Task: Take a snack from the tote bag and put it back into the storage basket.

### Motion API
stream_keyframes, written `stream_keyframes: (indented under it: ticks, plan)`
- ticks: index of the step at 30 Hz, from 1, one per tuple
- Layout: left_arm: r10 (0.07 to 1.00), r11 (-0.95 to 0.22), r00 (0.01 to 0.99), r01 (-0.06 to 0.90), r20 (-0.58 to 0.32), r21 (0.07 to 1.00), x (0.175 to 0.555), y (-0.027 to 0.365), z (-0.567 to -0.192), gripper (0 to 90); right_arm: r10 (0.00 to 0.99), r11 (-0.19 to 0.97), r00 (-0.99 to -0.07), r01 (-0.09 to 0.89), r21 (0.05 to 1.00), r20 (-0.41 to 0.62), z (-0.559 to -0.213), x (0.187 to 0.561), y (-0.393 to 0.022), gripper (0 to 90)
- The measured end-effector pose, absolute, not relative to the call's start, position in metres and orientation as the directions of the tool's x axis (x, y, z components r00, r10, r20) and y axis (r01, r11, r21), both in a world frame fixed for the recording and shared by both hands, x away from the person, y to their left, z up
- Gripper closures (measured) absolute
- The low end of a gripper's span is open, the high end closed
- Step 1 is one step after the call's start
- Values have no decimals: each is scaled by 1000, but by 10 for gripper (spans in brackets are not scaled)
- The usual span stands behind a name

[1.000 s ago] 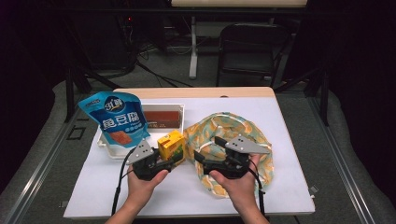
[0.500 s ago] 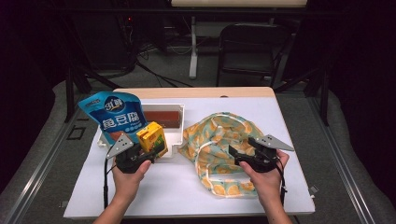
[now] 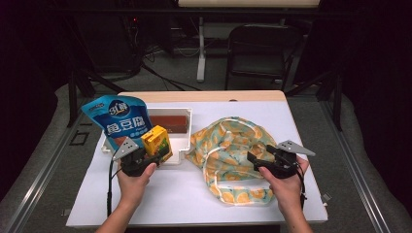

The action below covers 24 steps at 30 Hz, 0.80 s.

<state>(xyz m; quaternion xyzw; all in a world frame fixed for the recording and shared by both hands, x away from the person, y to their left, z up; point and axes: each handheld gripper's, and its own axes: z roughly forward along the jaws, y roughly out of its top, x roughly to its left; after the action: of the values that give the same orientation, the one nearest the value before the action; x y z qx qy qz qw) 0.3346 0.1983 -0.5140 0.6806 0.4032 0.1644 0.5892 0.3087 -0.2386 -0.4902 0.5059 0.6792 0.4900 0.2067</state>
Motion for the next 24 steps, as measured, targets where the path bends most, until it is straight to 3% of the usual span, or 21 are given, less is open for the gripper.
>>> stream_keyframes:
  ticks: [24]
  plan:
    - [823, -51, 525, 451, -218, 891, 387, 189, -557, 524, 909, -3, -356, 518, 856, 218, -510, 307, -252, 178]
